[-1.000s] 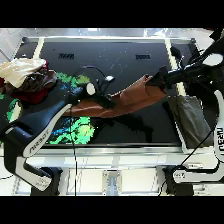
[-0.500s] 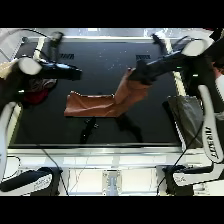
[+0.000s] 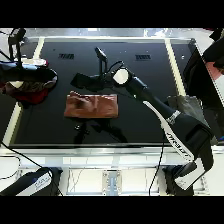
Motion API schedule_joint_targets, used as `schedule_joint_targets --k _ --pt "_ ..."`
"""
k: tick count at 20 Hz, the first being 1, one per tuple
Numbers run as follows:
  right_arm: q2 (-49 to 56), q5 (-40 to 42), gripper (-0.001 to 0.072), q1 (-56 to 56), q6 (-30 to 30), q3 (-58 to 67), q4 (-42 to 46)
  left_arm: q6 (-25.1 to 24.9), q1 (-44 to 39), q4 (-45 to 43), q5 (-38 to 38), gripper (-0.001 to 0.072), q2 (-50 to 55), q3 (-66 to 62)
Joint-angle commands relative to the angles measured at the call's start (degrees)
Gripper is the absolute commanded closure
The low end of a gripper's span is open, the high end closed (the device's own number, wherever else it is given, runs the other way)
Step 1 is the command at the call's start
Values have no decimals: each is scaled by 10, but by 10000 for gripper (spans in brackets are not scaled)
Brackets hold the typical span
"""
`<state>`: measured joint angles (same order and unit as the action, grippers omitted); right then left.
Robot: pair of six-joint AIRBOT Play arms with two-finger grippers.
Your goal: Fold the shirts.
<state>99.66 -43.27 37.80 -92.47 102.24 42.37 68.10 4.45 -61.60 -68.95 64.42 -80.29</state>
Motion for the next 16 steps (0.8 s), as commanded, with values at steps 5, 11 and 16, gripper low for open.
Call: schedule_joint_targets --k 5,11,16 --pt "9 -272 85 -112 -17 70 239 0 8 -14 -12 693 -3 0" --pt "68 -391 84 -273 -45 5 178 0 8 -14 -10 693 11 24" --pt "153 -376 83 -311 22 -15 13 0 7 -13 -2 693 39 41"
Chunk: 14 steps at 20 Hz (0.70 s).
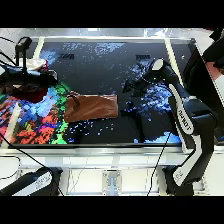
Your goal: Fold the shirts.
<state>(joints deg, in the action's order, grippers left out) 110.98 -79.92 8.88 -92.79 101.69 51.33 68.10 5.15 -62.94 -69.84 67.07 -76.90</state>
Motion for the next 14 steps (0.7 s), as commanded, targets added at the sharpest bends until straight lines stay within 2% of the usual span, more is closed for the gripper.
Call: schedule_joint_targets --k 1,3,6,10,11,12,14 --pt "54 -4 83 -18 25 -10 -81 0 0 0 17 693 13 7" --pt "79 6 84 -4 27 -10 -87 0 0 0 31 693 12 7" --pt "108 23 84 29 55 -10 -145 0 0 0 32 693 12 7" --pt "126 60 90 87 55 -10 -173 0 0 0 32 693 12 7" --pt "131 56 158 101 58 -10 -200 0 0 0 32 693 12 7" --pt "131 53 297 113 70 -10 -229 0 0 0 32 693 12 7" --pt "126 38 656 131 101 -5 -301 0 0 0 32 693 12 7"
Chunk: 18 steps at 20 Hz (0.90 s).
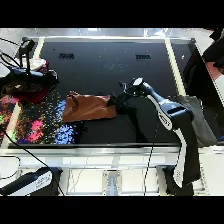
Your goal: Fold the shirts.
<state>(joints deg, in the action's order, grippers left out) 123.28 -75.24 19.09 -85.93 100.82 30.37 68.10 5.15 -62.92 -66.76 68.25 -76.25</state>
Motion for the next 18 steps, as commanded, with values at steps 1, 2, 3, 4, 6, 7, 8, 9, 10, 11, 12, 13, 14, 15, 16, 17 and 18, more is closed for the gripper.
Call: schedule_joint_targets --k 1,2,3,4,6,7,8,9,10,11,12,13,14,15,16,17,18 --pt "0 -20 700 32 46 15 -109 0 0 0 1 693 0 0" --pt "-5 -33 700 31 46 34 -112 0 1 0 1 693 0 0" --pt "-14 -42 700 28 44 57 -105 0 0 0 1 693 0 0" --pt "-25 -47 700 20 43 79 -90 0 1 0 1 693 -1 0" --pt "-60 -50 700 -10 8 123 0 0 1 0 1 693 -2 0" --pt "-80 -61 700 -28 -15 140 59 0 0 0 1 693 -2 0" --pt "-105 -75 701 -51 -35 150 125 0 0 0 1 693 -2 0" --pt "-130 -89 700 -76 -50 151 183 0 0 0 1 693 -2 0" --pt "-159 -109 700 -106 -66 151 241 0 0 0 1 693 -2 0" --pt "-184 -128 701 -135 -76 151 292 0 0 0 1 693 -2 0" --pt "-211 -147 701 -168 -81 150 341 0 0 0 1 693 -2 0" --pt "-236 -163 700 -200 -85 147 384 0 0 0 1 693 -2 0" --pt "-260 -180 700 -233 -90 144 422 0 0 0 1 693 -2 0" --pt "-286 -198 700 -270 -91 136 454 0 0 0 1 693 -2 0" --pt "-313 -212 700 -308 -90 125 479 0 0 0 1 693 -2 0" --pt "-337 -220 701 -344 -89 111 497 0 0 0 1 693 -2 0" --pt "-363 -224 700 -380 -86 90 511 0 0 0 1 693 -2 0"
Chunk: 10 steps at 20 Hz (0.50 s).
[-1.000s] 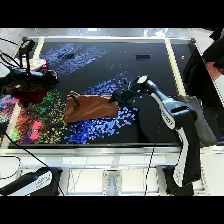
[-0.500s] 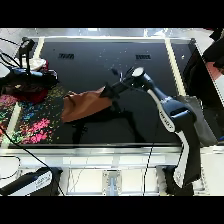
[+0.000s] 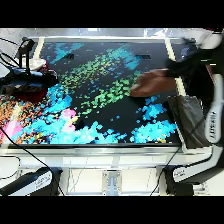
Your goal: Fold the shirts.
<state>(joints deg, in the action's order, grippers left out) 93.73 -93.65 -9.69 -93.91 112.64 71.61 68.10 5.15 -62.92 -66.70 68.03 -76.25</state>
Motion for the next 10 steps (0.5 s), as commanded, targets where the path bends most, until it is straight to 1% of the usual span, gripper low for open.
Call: schedule_joint_targets --k 1,3,4,6,8,10 --pt "-98 -40 701 -132 2 -60 108 0 0 0 0 693 0 0" --pt "-168 -31 700 -209 23 -158 116 0 0 0 0 693 0 0" --pt "-210 -11 700 -249 33 -229 116 0 0 0 0 693 0 0" --pt "-294 49 700 -317 40 -385 116 0 0 0 -1 693 0 0" --pt "-375 118 700 -376 60 -565 116 0 0 0 -4 693 0 0" --pt "-422 180 700 -412 67 -700 115 1 0 3 -5 693 0 0"
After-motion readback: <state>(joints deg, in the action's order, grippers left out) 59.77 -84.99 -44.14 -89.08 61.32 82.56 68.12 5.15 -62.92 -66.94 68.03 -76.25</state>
